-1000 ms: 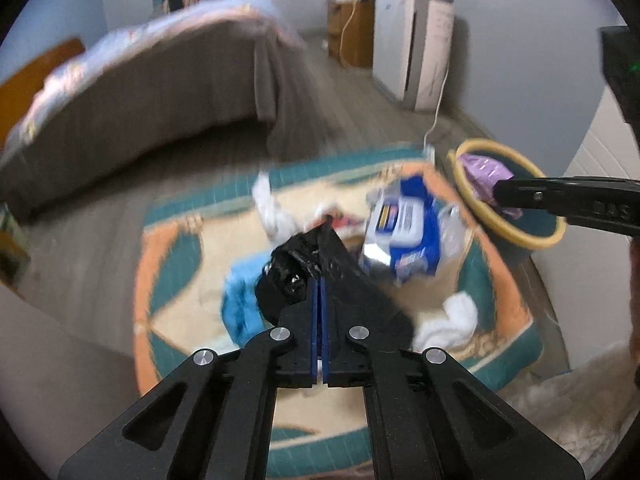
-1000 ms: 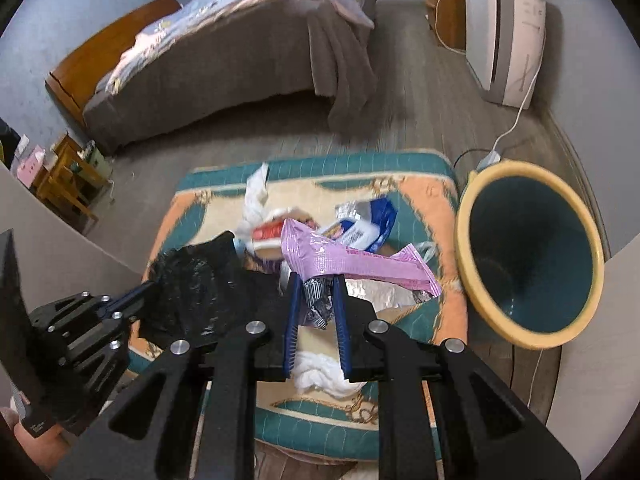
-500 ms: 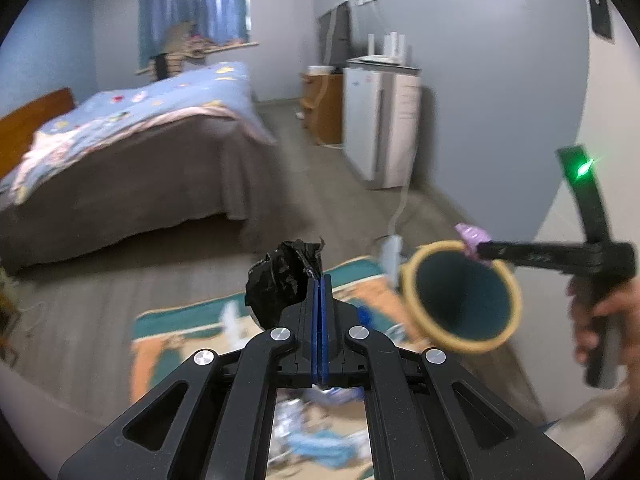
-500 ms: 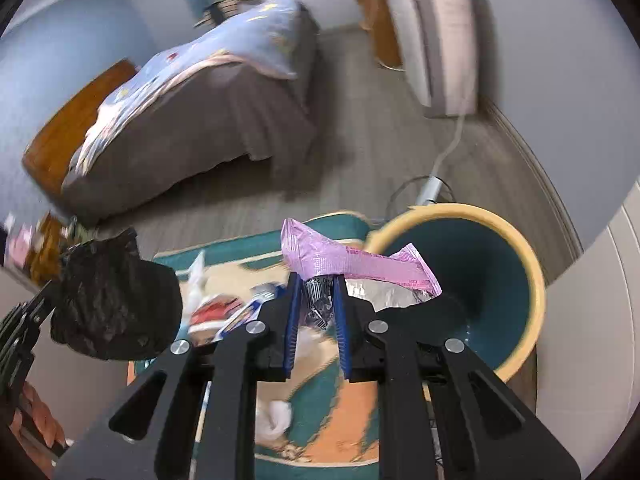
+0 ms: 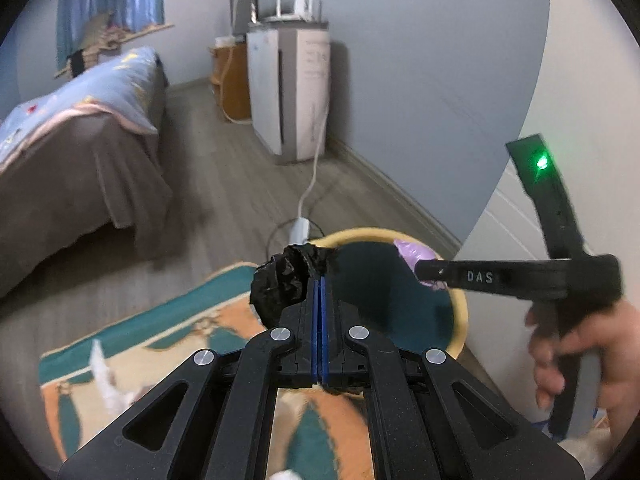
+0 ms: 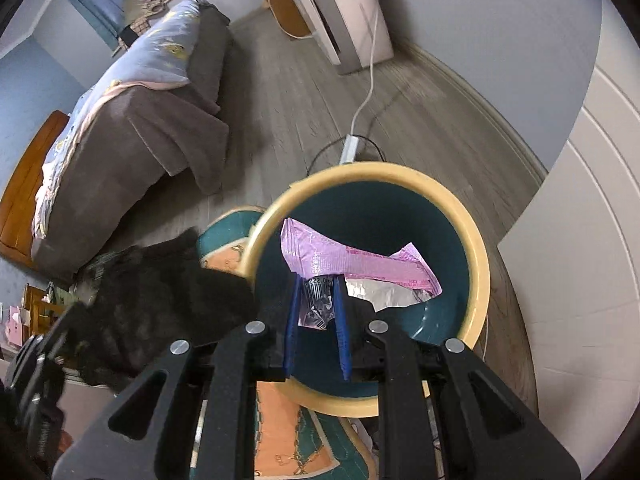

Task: Collect trash
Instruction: 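Drop the pink wrapper and black bag into the yellow-rimmed bin with both tools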

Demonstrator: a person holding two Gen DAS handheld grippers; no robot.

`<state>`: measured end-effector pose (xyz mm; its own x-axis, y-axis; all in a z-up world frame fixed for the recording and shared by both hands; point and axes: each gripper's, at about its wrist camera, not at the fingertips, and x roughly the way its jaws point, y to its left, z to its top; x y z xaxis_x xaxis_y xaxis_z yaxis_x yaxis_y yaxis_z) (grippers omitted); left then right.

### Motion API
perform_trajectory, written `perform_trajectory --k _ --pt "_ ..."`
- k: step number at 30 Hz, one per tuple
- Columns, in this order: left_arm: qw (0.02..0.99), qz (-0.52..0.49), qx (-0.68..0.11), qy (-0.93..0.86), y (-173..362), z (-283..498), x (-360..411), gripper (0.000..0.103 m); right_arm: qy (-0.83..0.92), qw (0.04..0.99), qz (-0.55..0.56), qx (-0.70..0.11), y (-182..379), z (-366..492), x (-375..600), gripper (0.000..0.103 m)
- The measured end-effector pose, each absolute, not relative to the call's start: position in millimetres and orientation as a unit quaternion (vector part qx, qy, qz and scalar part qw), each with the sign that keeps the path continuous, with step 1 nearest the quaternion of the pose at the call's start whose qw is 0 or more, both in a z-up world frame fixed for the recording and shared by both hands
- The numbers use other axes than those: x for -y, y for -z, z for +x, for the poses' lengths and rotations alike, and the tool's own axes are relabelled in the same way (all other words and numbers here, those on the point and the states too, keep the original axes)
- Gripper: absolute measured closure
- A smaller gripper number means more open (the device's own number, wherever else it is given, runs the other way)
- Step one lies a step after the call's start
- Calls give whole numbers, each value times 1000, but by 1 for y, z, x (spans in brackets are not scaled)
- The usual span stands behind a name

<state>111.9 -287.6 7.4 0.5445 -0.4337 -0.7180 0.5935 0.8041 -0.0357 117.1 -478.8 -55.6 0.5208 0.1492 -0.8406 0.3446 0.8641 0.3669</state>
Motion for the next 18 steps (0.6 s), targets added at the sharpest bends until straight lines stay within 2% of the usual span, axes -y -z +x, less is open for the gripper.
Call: perform_trajectory --k 3,4,5,6,7,10,14,18 --pt "865 125 -388 292 9 112 303 99 69 836 241 -488 56 116 478 81" --pt "864 128 -390 291 12 112 305 94 69 837 240 -488 55 114 476 77" --pt "864 128 -389 291 12 113 306 83 70 837 238 -487 55 114 476 73" --pt "867 127 -387 287 13 111 305 75 70 838 238 -486 55 113 478 65" --pt "868 124 -385 287 13 111 302 62 72 839 237 -484 54 113 478 58" --pt "871 116 -387 279 14 111 293 53 78 841 241 -478 51 109 480 51" --pt "878 91 -389 262 7 110 267 31 84 844 238 -473 47 108 476 39" --pt "887 77 -388 238 -5 107 231 22 82 850 226 -468 39 110 464 29"
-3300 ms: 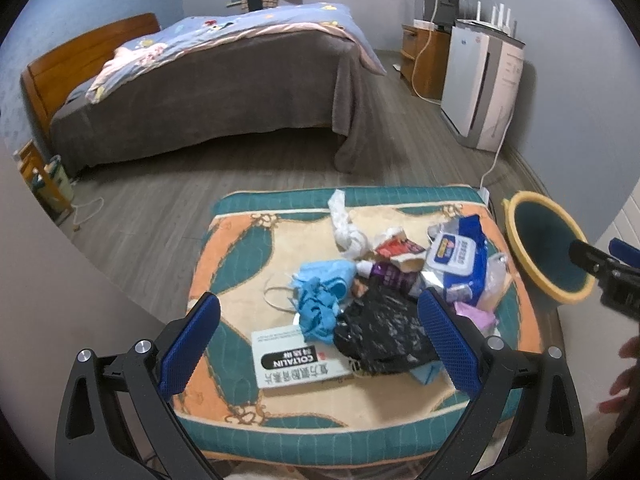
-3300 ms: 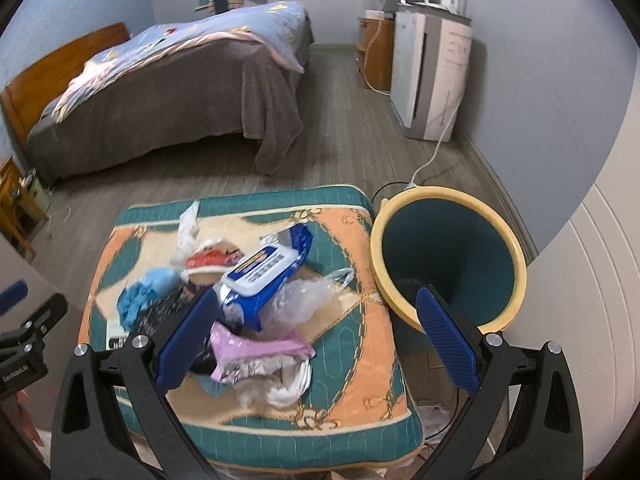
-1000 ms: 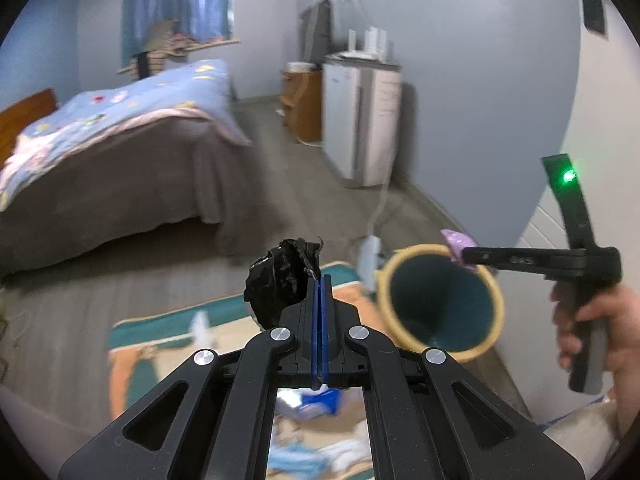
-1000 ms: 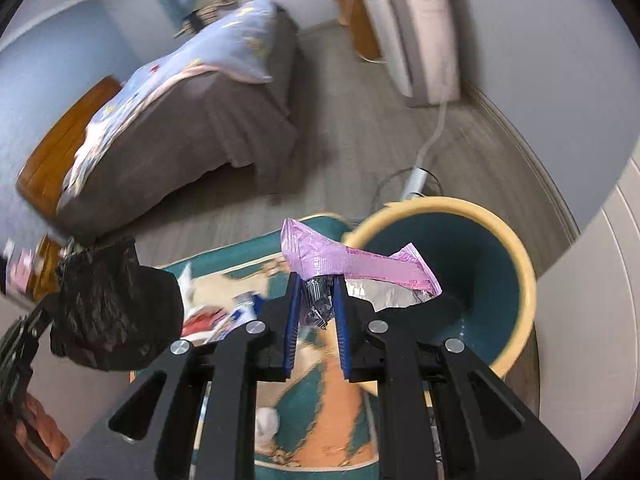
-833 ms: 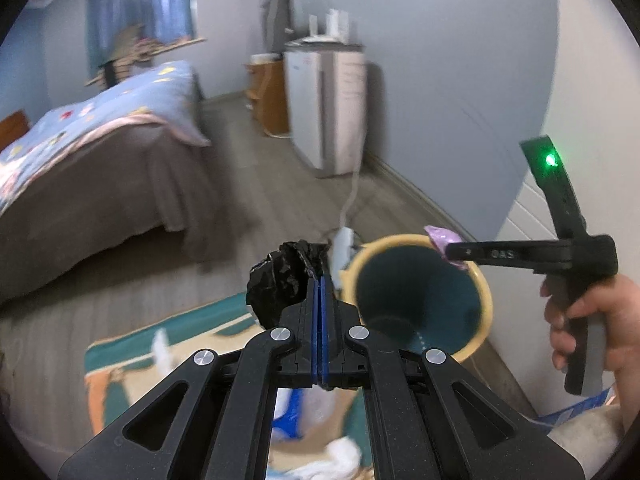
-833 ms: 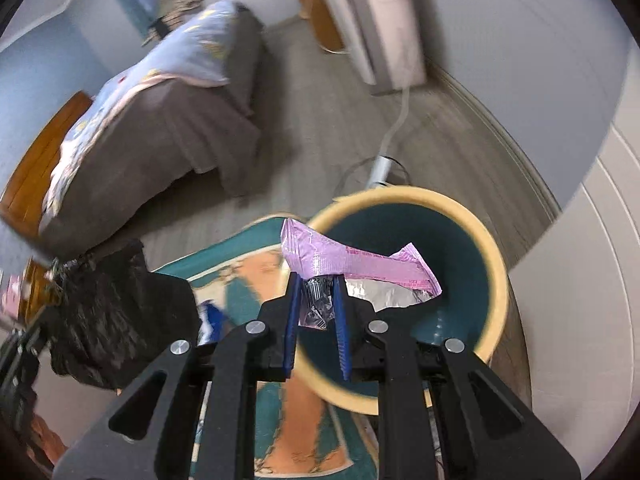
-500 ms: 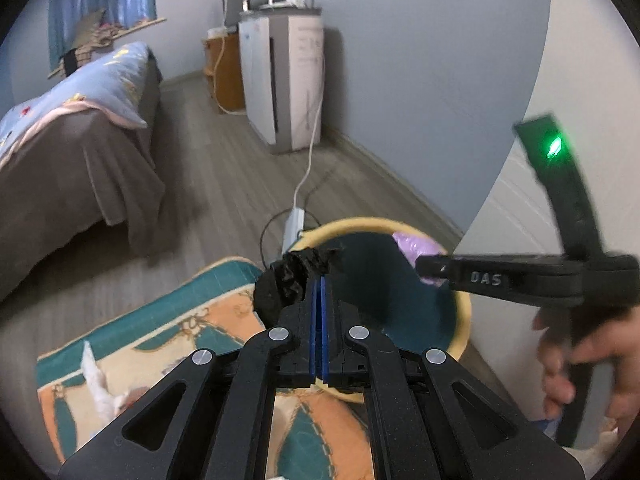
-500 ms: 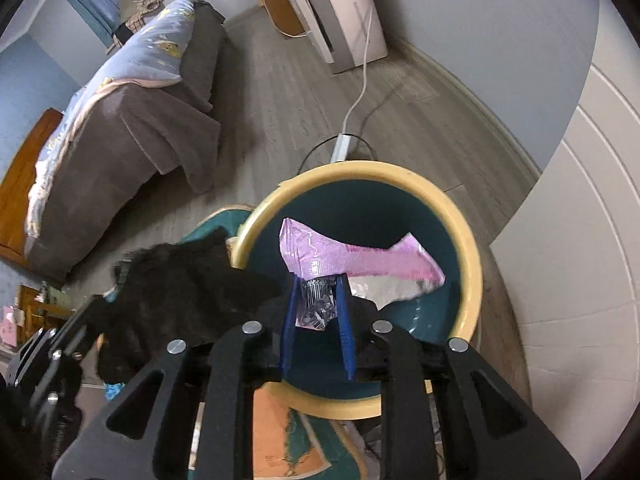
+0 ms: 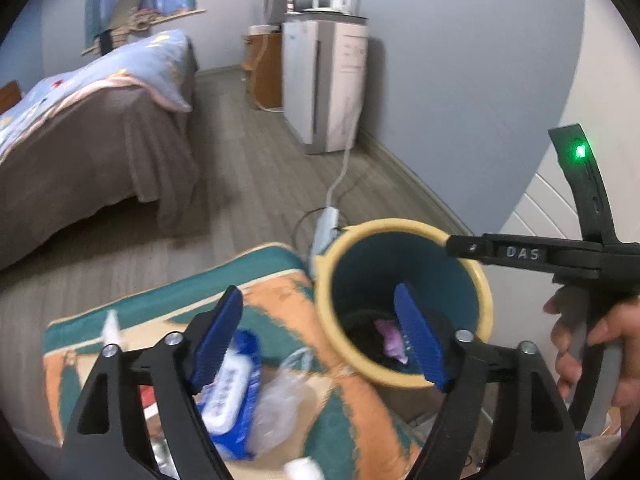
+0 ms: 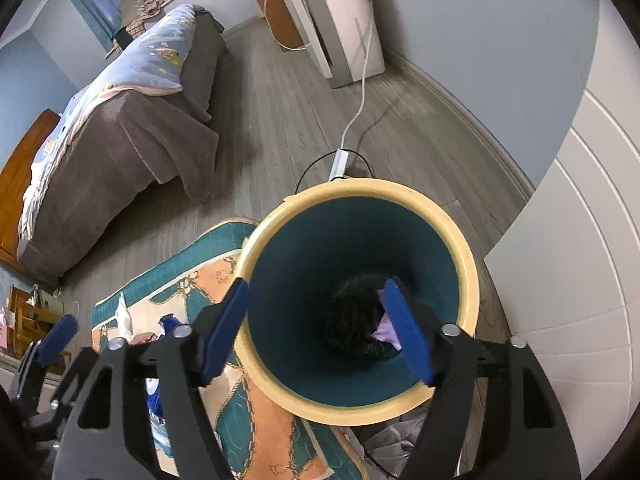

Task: Collect trash
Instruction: 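Drop the pink wrapper and black bag into the yellow-rimmed bin with both tools, then grasp the blue wet-wipes pack with the right tool while the left grasps white tissue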

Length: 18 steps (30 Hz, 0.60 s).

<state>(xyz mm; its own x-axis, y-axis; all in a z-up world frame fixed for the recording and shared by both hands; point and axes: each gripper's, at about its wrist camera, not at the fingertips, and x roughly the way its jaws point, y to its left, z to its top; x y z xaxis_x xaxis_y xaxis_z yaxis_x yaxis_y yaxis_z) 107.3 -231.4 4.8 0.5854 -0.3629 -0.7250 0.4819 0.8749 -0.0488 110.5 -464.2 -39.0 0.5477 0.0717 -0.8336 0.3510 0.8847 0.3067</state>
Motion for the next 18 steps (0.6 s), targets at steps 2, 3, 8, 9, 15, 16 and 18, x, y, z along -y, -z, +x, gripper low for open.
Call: perform_trajectory --k 2,3,8,9,15,16,18 --pt "890 74 -389 225 -11 107 214 16 83 857 211 -463 32 112 454 23" --pt "894 74 -388 213 -14 106 203 14 82 861 202 -459 28 112 448 20" --pt "906 88 -382 161 -27 102 150 9 79 887 145 -431 6 113 415 8" --pt "907 89 -382 151 -29 101 138 9 78 892 136 -425 2 113 409 7" --pt "917 85 -377 99 -39 98 72 8 73 913 93 -392 -21 111 369 6" --pt "918 84 -376 95 -40 97 63 8 71 915 86 -387 -24 111 361 6" --pt "920 80 -373 83 -42 95 44 8 63 920 74 -379 -30 111 346 6"
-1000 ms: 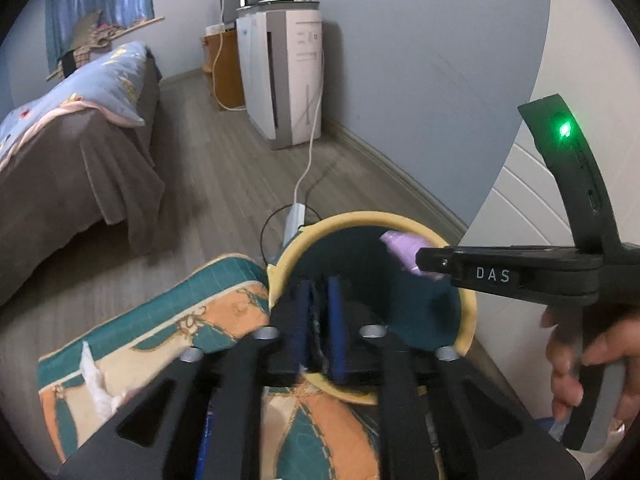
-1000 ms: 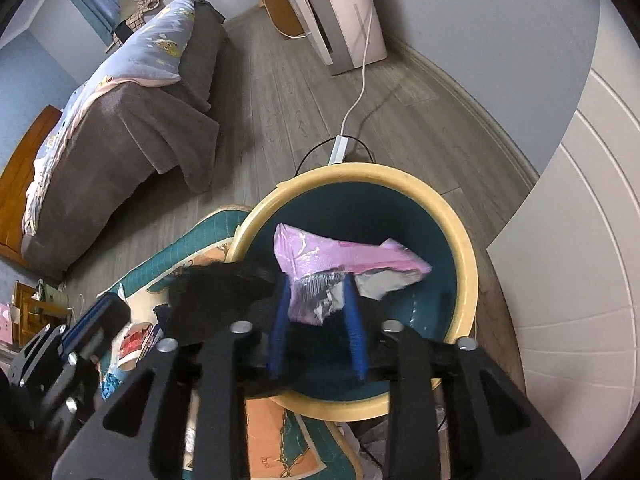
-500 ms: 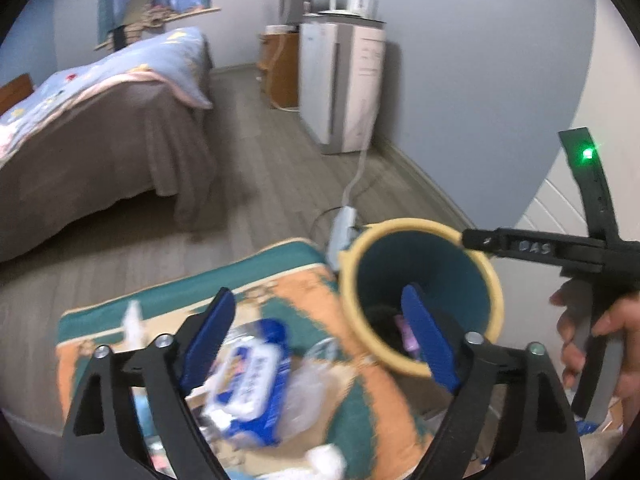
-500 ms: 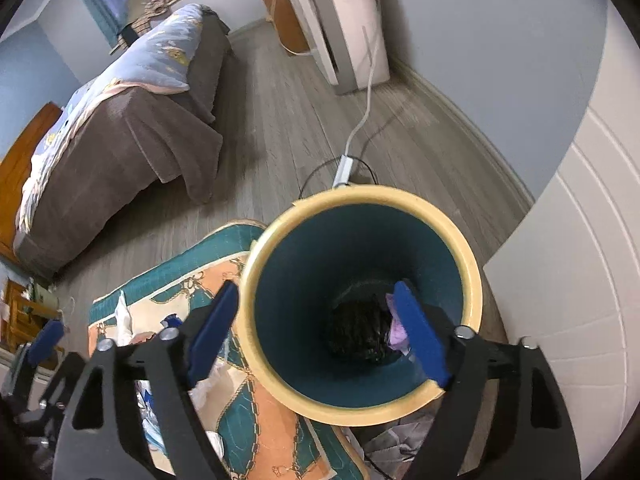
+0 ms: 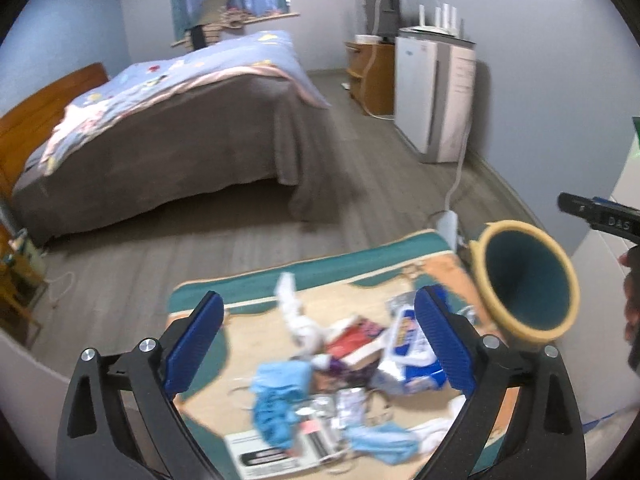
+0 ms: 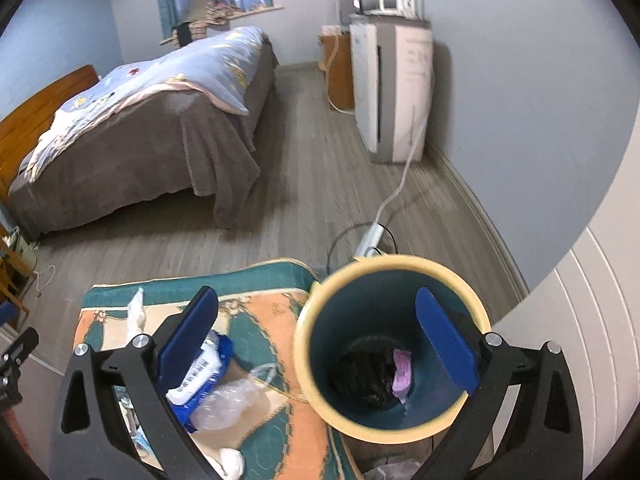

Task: Collect trash
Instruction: 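Grasp the blue wet-wipes pack with the right tool while the left grasps white tissue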

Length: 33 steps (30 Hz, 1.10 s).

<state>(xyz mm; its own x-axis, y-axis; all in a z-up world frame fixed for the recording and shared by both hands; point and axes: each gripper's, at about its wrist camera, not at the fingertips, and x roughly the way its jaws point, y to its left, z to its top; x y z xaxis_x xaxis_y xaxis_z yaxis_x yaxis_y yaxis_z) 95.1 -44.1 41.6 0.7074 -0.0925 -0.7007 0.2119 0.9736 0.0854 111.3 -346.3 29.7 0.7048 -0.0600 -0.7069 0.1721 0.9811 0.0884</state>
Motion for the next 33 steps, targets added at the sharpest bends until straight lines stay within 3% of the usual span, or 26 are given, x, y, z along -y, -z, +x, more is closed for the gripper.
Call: perform_trajectory --k 15,33 --pt "931 48 -363 17 -24 85 -42 7 3 918 -8 -396 -17 122 231 6" --pt "925 52 -377 21 -8 110 -57 7 -21 889 -22 -457 38 152 188 6"
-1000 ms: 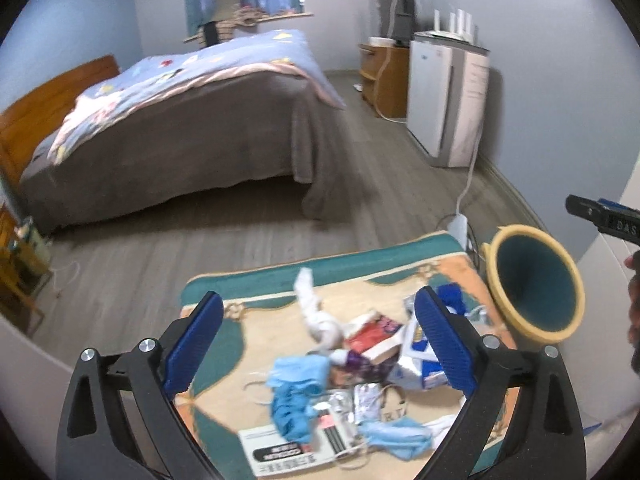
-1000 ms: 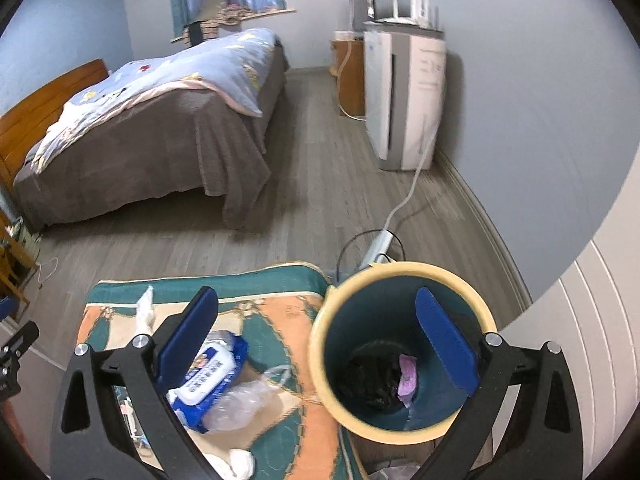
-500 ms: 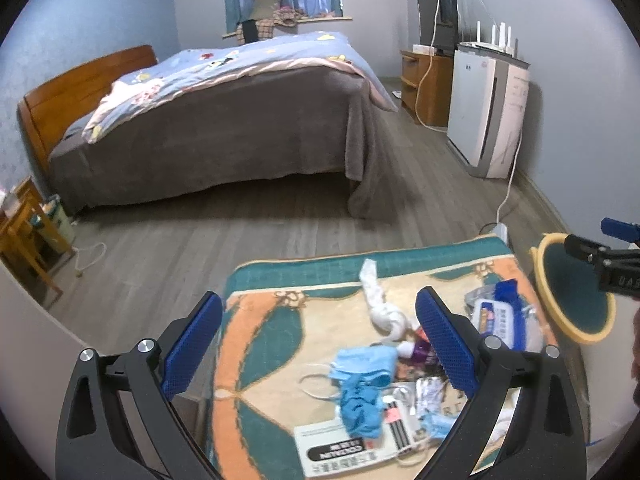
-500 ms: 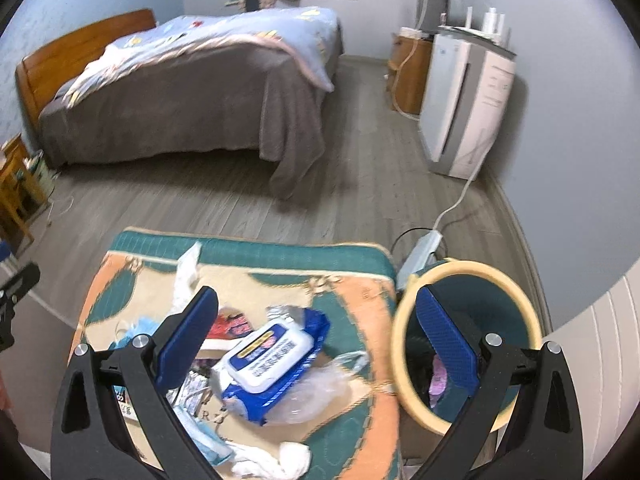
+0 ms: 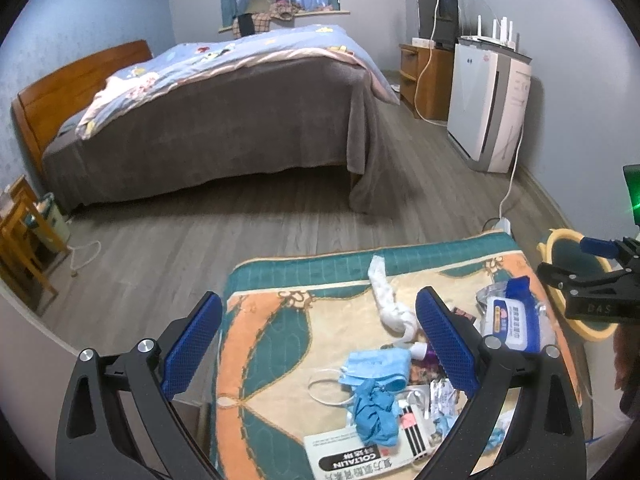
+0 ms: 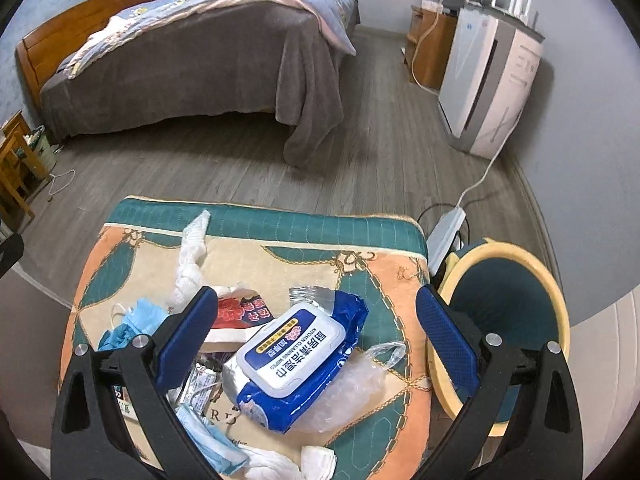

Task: Collect trash
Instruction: 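Grasp the blue wet-wipes pack with the right tool while the left grasps white tissue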

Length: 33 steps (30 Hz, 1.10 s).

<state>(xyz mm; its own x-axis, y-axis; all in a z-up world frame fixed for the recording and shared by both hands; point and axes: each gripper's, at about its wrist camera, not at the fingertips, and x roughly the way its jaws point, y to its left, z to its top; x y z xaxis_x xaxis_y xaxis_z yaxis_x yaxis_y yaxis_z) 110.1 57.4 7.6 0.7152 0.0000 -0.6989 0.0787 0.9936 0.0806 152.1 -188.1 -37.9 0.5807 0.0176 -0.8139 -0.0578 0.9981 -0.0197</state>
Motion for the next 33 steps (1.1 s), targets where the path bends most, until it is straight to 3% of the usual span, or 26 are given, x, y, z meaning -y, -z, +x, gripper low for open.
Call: perform_trajectory --k 23,33 --pt "873 81 -478 47 85 198 -7 7 23 827 20 -562 119 222 234 6" --pt "843 66 -531 59 138 229 5 9 -17 785 32 -619 147 241 218 52"
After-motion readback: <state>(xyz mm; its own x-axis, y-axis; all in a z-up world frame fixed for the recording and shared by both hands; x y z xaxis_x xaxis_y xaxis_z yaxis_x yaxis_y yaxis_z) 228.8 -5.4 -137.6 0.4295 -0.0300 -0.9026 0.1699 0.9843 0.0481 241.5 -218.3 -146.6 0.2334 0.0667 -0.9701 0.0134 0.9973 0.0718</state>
